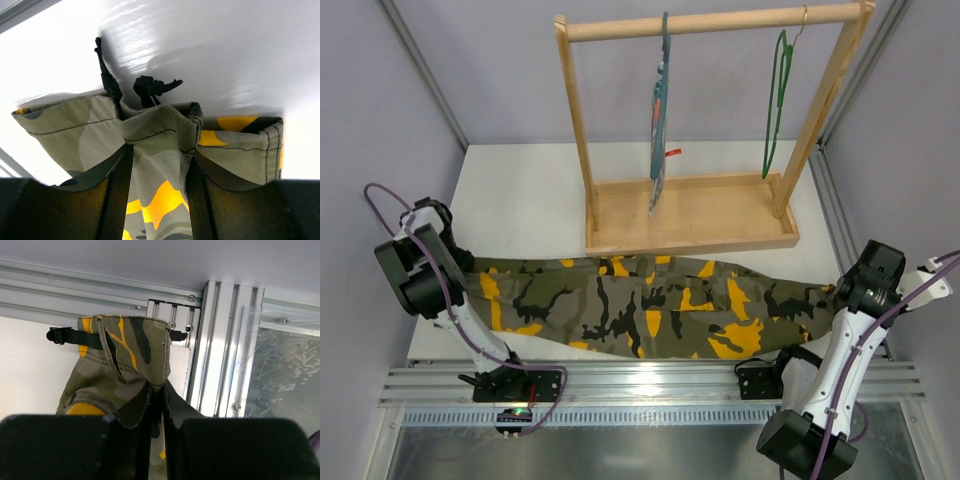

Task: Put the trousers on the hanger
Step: Fold the trousers

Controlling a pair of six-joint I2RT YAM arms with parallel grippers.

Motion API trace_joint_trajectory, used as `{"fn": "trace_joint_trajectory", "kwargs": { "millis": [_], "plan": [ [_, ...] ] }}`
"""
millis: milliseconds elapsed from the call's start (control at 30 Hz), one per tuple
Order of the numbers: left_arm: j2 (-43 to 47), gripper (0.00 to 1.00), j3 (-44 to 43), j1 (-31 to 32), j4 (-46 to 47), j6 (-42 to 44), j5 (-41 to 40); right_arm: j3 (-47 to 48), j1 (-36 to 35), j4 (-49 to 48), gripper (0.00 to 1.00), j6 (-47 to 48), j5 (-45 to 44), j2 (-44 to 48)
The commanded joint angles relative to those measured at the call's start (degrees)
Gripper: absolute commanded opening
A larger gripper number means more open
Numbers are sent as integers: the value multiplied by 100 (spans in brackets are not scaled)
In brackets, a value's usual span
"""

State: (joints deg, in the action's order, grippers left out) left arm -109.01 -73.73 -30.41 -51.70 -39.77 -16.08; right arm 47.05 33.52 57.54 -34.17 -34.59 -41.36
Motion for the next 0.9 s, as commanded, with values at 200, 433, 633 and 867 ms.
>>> {"fn": "trace_joint_trajectory", "kwargs": {
  "millis": [200, 433, 633, 867],
  "plan": [
    [450, 48, -308, -246, -454, -128, -449, 849, 50, -208, 52, 323, -93, -345],
    [889, 51, -238, -237, -158, -198, 216, 1043, 23, -472, 60, 562, 2755, -1671],
    [1373, 52, 96, -167, 283, -84, 885, 1237, 23, -295, 57, -124, 2263, -2982],
    [1717, 56, 562, 0, 820, -75, 1581, 1307, -319, -639, 57, -353, 2325, -3650]
  ]
}}
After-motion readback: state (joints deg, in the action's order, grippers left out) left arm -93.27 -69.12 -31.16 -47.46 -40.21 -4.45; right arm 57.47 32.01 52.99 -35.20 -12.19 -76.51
